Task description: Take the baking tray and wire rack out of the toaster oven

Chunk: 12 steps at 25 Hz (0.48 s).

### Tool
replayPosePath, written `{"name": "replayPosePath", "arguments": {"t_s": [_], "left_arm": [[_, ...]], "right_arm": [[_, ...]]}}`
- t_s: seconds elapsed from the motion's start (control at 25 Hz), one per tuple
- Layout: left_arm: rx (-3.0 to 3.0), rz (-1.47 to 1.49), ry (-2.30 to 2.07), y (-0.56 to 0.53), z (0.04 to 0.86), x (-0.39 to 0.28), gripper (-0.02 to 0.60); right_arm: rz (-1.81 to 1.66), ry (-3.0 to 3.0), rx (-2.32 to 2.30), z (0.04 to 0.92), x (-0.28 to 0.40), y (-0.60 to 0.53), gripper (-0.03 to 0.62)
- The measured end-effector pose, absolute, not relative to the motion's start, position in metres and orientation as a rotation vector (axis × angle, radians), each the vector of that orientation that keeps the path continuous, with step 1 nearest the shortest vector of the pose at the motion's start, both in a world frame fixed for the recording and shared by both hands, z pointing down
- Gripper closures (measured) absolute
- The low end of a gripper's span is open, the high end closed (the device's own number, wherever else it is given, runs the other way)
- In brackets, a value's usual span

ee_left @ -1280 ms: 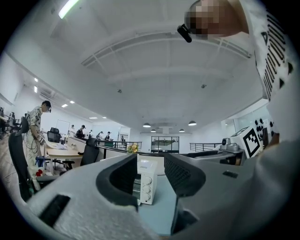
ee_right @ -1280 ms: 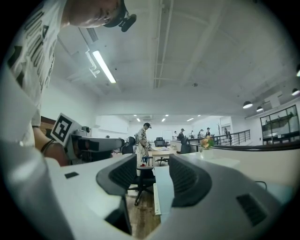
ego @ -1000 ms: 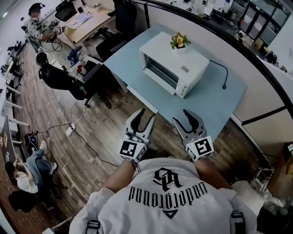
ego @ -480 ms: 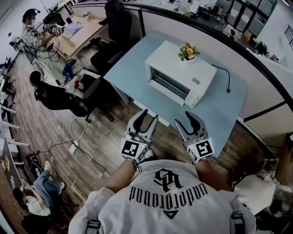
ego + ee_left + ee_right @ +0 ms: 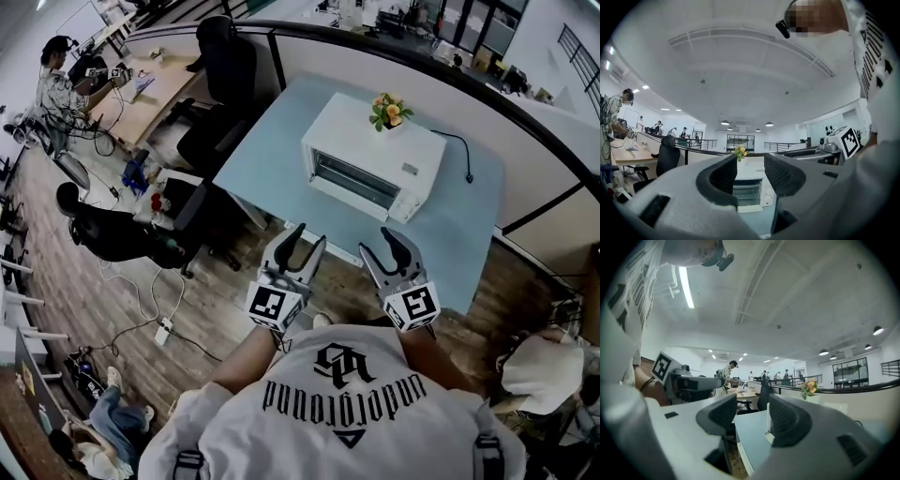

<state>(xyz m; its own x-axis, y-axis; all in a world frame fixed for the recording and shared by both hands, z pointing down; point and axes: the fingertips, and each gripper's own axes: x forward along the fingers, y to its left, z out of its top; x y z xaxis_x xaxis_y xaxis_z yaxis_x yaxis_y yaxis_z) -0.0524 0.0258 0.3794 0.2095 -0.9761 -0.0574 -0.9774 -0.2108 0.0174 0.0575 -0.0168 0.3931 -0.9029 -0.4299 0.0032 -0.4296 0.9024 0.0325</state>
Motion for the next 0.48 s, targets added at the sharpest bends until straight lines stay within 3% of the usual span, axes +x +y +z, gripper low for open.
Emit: {"name": "replayPosePath", "arguments": {"t_s": [0.48], "left_arm": [[-2.515,0.108,1.869,-0.021,0.382,-0.036,0.393]], "right_arm": [[-0.067,-3.029,0.838,0.386,0.081,-0.056,0.365]]}}
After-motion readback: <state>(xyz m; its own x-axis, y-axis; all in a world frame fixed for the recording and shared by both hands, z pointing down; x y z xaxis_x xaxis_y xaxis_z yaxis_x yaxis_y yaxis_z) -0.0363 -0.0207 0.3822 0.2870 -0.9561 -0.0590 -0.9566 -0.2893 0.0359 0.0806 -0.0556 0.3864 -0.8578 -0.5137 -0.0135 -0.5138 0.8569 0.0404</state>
